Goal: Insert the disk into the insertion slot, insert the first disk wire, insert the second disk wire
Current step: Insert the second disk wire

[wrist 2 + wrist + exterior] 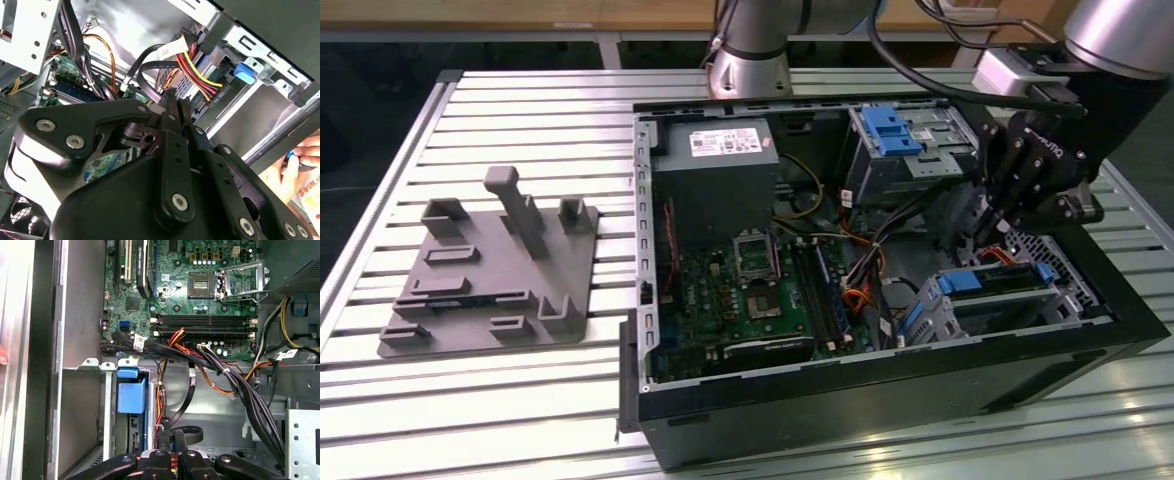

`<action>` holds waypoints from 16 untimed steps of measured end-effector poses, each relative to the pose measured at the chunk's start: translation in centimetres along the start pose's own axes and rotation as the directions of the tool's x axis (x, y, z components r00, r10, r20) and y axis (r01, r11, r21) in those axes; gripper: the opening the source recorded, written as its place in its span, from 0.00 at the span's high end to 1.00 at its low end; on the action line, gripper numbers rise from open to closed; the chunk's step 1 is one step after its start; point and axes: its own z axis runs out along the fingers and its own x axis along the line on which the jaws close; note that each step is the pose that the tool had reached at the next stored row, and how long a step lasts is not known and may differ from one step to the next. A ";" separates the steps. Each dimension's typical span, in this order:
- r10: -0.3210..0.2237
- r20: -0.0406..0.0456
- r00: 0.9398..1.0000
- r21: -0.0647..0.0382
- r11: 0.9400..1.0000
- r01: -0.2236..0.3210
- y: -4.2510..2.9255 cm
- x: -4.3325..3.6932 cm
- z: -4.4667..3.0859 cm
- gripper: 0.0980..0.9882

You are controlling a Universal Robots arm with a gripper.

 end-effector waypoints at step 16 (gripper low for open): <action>0.017 0.005 1.000 -0.001 1.000 -0.017 -0.34 1.51 -0.31 0.94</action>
